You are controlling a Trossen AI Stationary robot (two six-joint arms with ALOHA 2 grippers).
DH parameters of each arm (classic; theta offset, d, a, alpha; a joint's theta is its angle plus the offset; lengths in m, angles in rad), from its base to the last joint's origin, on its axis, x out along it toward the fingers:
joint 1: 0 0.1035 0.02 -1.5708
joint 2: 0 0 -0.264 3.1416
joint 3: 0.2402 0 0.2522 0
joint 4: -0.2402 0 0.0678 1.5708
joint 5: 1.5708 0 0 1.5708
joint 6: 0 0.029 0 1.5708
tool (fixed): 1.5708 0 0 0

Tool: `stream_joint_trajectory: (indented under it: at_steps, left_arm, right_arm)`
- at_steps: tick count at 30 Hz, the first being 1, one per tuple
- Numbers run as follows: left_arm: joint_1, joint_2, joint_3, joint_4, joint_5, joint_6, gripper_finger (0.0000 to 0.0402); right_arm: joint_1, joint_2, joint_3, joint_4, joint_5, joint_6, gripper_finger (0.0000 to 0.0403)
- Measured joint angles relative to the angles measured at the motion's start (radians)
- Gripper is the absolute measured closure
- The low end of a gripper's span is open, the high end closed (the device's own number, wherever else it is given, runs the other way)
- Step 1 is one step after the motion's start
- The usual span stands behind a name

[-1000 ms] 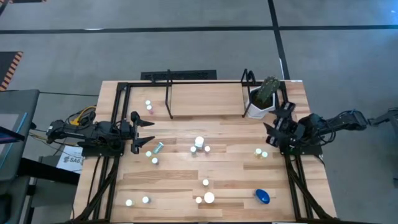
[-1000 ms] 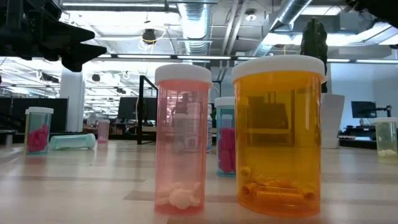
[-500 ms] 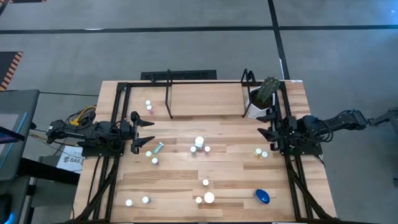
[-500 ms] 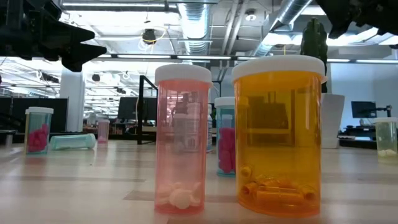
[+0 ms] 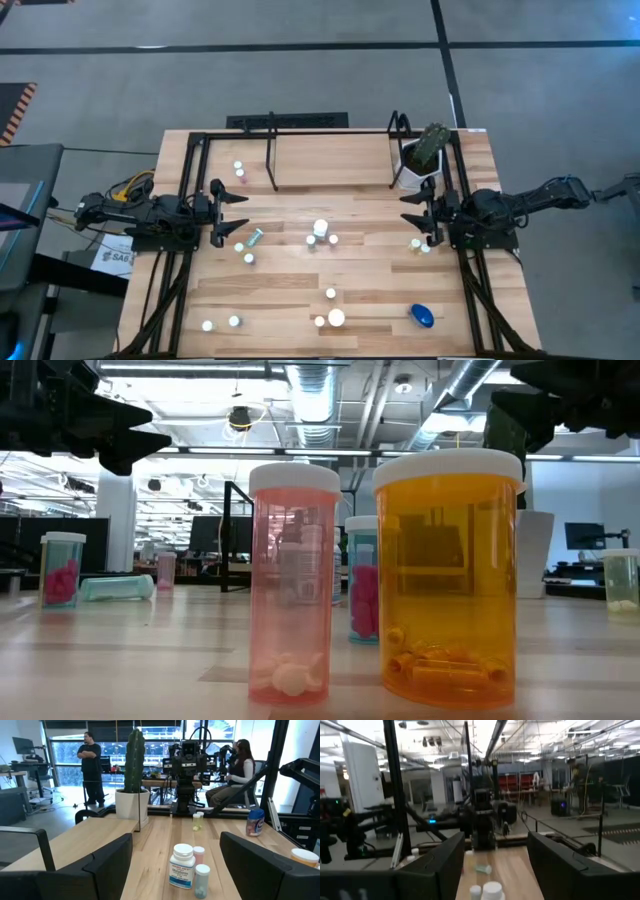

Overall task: Pick and place medicine bottles onto shelf by color
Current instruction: Put the yellow pill bottle on the shelf

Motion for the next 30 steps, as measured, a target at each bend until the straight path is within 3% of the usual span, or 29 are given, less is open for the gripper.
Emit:
stream_joint_trajectory:
  at_steps: [13, 19, 30]
  left_arm:
    - [0.000, 0.000, 0.000, 0.000, 0.000, 0.000, 0.0113]
    - [0.000, 0.000, 0.000, 0.000, 0.000, 0.000, 0.0113]
    - [0.000, 0.000, 0.000, 0.000, 0.000, 0.000, 0.0113]
  right_arm:
    - [0.003, 0.000, 0.000, -0.018, 0.007, 0.034, 0.0163]
    - [-0.030, 0.000, 0.006, -0.021, 0.014, 0.173, 0.0163]
    - [-0.082, 0.010, 0.200, -0.319, 0.035, 0.156, 0.0163]
